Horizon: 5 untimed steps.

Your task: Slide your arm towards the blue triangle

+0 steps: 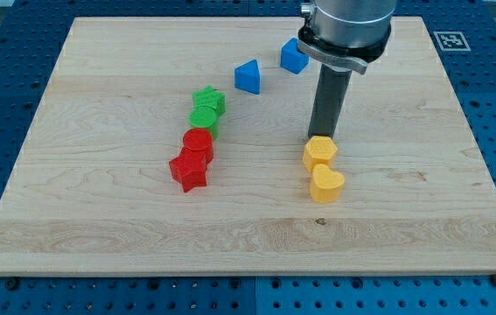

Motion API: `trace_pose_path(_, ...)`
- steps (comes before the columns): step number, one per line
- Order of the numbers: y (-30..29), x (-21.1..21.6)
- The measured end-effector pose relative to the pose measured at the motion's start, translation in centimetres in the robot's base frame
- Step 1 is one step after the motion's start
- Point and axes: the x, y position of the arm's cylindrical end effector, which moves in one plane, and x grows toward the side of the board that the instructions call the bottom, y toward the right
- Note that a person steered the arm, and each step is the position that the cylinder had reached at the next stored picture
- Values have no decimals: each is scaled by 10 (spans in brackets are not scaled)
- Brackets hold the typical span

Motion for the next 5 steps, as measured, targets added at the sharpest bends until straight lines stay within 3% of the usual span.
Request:
trace_pose_path(4, 2, 7)
trace_pose_path(5, 0, -9)
